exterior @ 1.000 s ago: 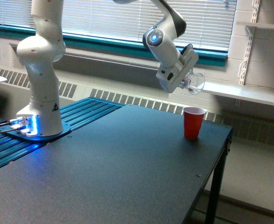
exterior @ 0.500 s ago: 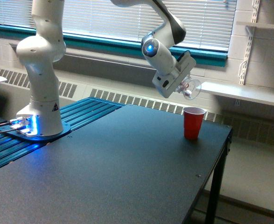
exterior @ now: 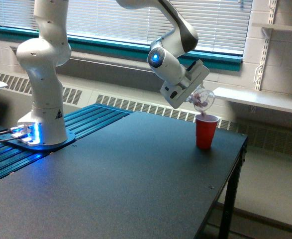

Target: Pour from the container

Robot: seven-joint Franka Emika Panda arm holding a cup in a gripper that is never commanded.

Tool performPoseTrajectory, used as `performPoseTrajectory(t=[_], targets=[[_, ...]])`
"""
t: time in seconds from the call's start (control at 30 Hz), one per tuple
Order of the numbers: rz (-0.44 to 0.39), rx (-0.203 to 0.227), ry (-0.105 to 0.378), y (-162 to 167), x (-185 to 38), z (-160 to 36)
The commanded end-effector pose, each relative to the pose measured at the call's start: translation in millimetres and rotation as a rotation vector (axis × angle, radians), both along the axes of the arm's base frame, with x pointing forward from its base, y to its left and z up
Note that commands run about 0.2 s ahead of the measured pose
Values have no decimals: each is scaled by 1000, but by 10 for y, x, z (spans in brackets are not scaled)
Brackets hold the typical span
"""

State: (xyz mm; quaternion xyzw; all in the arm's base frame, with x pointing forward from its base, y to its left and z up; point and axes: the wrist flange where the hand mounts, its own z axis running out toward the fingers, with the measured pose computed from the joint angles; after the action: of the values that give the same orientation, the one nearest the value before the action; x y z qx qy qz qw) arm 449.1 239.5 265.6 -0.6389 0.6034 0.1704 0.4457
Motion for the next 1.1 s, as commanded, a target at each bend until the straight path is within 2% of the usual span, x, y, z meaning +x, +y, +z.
performPoseTrajectory(t=[0.03, 0.53, 1.1], targets=[[-1, 28, 9, 14, -15, -29], [16, 69, 27, 167, -11, -35], [22, 51, 36, 220, 28, -74]])
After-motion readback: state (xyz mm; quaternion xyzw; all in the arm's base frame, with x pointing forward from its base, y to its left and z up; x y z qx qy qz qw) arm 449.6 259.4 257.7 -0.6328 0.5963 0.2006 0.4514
